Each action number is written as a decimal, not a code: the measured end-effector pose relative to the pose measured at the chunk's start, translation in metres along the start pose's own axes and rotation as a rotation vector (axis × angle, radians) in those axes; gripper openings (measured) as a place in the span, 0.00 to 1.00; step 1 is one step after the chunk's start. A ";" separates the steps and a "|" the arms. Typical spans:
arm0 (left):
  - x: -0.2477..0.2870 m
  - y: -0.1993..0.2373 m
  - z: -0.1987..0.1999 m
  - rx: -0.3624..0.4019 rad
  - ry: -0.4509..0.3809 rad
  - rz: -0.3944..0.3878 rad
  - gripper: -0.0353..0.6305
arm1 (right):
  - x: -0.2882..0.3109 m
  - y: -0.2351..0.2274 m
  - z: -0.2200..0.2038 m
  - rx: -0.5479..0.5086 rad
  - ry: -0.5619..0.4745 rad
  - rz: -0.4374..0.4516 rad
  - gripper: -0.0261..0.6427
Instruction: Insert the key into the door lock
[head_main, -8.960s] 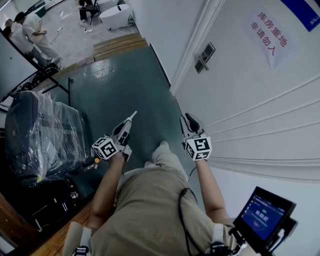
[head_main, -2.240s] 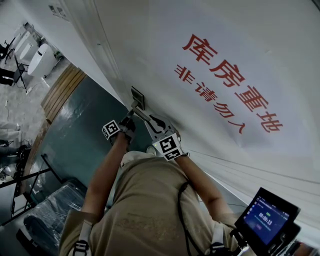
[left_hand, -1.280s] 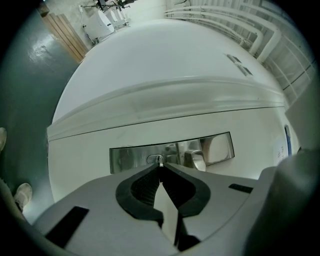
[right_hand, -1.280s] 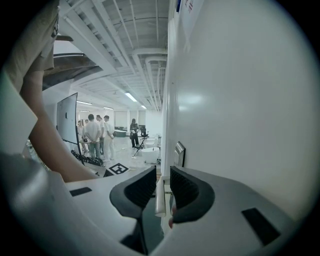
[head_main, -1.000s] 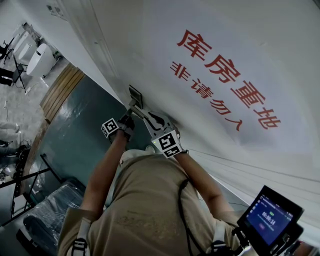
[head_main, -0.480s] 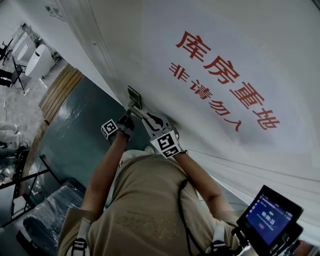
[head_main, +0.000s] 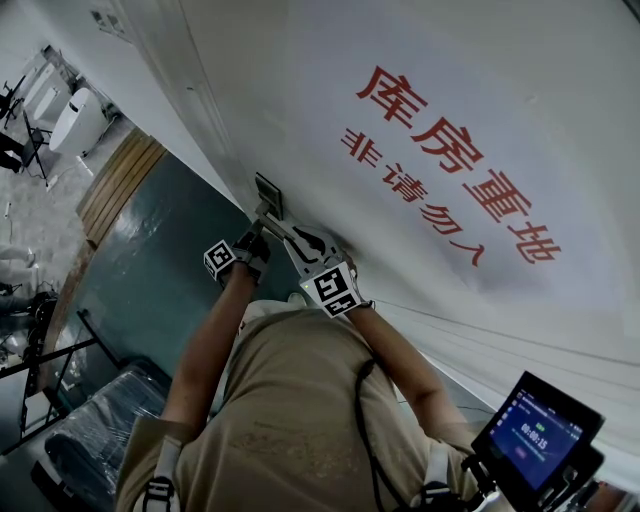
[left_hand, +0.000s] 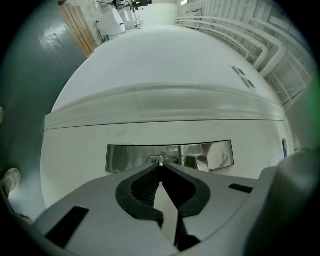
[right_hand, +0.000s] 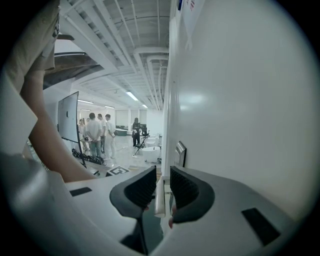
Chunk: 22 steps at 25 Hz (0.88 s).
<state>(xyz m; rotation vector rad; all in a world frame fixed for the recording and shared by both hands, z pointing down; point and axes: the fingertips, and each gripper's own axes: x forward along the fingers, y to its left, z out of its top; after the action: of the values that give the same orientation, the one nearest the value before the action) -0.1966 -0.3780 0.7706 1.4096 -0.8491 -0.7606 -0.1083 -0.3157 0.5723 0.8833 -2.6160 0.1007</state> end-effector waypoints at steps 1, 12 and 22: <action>0.000 0.002 -0.001 -0.009 -0.004 -0.002 0.10 | 0.000 0.000 0.000 0.000 0.001 0.001 0.15; 0.002 0.001 0.002 0.045 0.006 -0.001 0.10 | 0.000 0.000 -0.004 0.005 0.008 0.001 0.15; 0.004 -0.003 -0.001 0.025 -0.015 -0.015 0.10 | 0.000 0.002 -0.006 0.007 0.014 0.006 0.15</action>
<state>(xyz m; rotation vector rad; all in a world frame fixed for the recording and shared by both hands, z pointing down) -0.1936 -0.3812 0.7676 1.4355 -0.8630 -0.7757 -0.1072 -0.3133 0.5780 0.8739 -2.6074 0.1178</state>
